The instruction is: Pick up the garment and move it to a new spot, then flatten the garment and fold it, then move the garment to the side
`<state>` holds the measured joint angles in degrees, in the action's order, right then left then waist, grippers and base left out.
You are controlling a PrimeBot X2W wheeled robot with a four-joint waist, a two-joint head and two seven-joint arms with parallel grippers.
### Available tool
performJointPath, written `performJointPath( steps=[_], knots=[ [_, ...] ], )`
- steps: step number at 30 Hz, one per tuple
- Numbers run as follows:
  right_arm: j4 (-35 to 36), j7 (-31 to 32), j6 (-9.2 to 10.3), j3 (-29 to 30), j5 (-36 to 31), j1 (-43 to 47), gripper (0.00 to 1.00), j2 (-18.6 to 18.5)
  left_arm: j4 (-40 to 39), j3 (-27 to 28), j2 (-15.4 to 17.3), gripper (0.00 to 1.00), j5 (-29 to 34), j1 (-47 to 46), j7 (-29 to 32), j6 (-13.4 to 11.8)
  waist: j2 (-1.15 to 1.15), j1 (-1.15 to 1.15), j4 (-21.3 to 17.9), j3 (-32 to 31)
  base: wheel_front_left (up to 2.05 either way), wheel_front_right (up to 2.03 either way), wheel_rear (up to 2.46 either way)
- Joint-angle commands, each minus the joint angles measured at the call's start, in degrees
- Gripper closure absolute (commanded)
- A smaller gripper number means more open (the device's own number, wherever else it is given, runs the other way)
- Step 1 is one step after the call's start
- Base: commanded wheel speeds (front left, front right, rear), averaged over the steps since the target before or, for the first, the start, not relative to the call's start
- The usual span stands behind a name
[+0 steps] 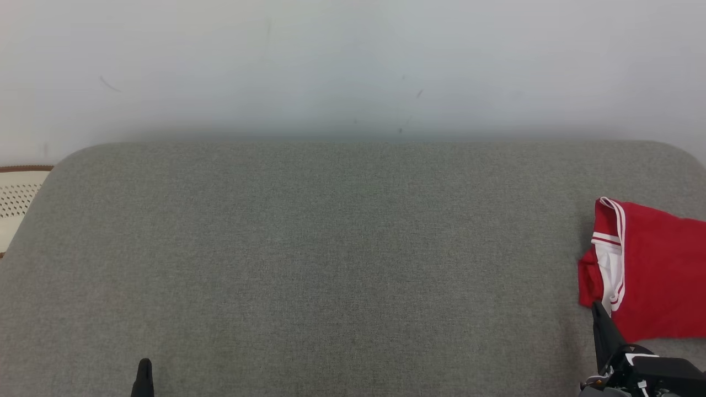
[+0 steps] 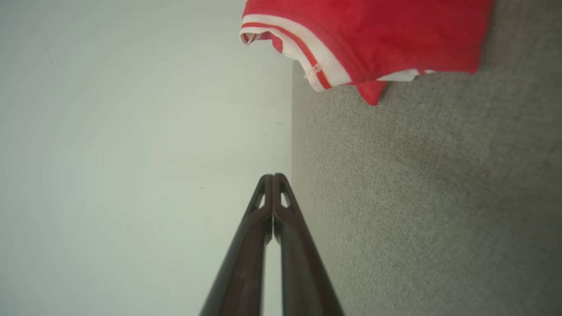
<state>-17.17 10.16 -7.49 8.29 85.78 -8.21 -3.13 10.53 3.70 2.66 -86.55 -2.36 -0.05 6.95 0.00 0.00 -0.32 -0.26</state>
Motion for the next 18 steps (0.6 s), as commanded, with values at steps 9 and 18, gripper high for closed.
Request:
performJointPath(
  steps=[9, 18],
  knots=[
    [0.6, 1.6, 0.0, 1.0, 4.8, -0.5, 1.0, 0.3, -0.3, 0.0, 0.3, 1.0, -5.2, -0.4, 0.9, 0.5, 0.0, 0.0, 0.2, 0.3, 0.0, 0.0, 0.0],
    [0.7, 2.0, 0.0, 1.2, 5.9, -0.4, 1.0, 0.4, -0.3, -0.1, 0.3, 1.0, -6.5, -0.4, 1.3, 0.7, 0.0, 0.0, 0.3, 0.4, 0.0, 0.0, 0.0]
  ],
)
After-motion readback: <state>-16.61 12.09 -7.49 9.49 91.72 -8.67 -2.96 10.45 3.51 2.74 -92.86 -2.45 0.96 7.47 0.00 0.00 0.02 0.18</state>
